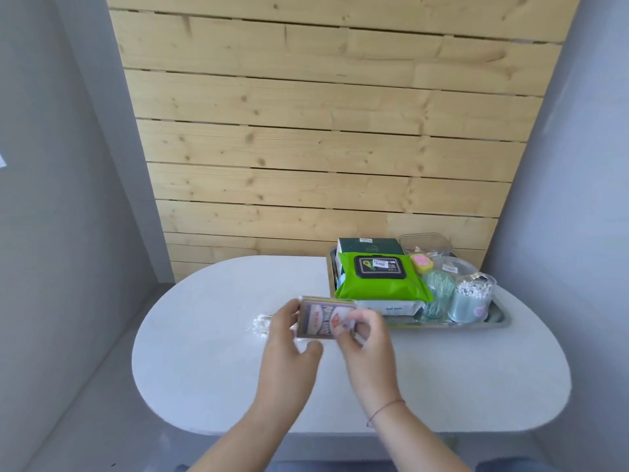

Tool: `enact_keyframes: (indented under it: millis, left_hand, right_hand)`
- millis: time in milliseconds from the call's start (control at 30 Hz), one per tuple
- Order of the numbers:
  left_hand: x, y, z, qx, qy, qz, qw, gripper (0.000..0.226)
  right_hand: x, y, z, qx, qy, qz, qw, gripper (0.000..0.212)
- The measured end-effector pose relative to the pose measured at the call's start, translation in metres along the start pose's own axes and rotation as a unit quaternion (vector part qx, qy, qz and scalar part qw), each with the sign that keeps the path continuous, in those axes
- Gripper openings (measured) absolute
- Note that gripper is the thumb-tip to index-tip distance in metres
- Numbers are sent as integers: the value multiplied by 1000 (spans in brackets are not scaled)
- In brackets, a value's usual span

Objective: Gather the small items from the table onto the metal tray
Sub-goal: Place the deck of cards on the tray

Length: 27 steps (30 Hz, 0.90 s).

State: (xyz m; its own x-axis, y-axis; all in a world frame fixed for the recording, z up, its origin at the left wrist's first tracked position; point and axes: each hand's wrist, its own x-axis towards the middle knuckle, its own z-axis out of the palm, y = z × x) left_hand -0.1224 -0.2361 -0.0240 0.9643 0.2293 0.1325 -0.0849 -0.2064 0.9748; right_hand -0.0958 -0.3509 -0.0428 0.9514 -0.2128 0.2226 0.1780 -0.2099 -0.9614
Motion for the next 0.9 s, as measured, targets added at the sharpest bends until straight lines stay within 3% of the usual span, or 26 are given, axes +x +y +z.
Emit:
enact_keyframes:
  millis: [200, 400, 567, 733, 800, 900]
  left_hand:
    - [31, 9, 86, -11, -71, -8, 997, 63]
    - [43, -10, 105, -21, -91, -6, 996, 63]
    - [47, -19, 104, 109, -94, 2, 990, 50]
    - [52, -22, 104, 265, -94, -22, 959, 60]
    - [52, -22, 104, 279, -99, -29, 955, 62]
    - [48, -18, 97, 218, -103, -13, 970, 57]
  right_hand:
    - [64, 24, -51, -69, 53, 38, 995, 33]
    - [75, 45, -62, -123, 17, 5, 992, 45]
    - [72, 56, -53, -244, -3, -27, 969, 36]
    - [69, 58, -43, -375, 15, -57, 925, 44]
    - [67, 58, -44, -410, 7, -51, 911, 48]
    - [63, 57, -47, -430, 4, -15, 903, 56]
